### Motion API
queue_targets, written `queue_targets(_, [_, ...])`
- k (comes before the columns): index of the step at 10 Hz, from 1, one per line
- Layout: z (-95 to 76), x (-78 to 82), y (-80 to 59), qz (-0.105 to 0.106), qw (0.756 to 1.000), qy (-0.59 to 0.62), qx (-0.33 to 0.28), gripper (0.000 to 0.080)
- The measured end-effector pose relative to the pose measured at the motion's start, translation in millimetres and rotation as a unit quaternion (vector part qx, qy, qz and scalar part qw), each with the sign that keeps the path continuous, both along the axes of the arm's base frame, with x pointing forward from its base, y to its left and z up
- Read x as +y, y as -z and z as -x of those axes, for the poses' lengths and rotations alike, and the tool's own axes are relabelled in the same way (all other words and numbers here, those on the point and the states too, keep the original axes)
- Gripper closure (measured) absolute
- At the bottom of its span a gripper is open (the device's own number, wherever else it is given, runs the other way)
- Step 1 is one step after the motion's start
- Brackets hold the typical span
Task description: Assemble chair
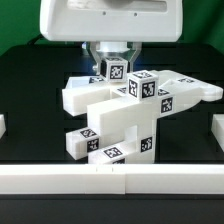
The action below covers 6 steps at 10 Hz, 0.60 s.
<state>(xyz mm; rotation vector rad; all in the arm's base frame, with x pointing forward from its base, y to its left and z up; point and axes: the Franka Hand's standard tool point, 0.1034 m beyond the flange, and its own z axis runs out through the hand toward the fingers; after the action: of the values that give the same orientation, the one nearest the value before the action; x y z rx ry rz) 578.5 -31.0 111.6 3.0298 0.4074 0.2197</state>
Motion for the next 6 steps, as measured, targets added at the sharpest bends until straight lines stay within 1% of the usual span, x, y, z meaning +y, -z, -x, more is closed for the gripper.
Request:
queue_targets(3, [0.1, -0.9, 0.2, -0.022, 0.99, 0.137, -0.007, 0.0531])
queue_targets(4, [0.1, -1.0, 0.4, -0.036, 0.979, 0.2, -0.01, 0.0531])
queue_targets(6, [-0.4, -1.0, 0.9, -0.051, 0.953, 0.3, -0.005, 0.0529])
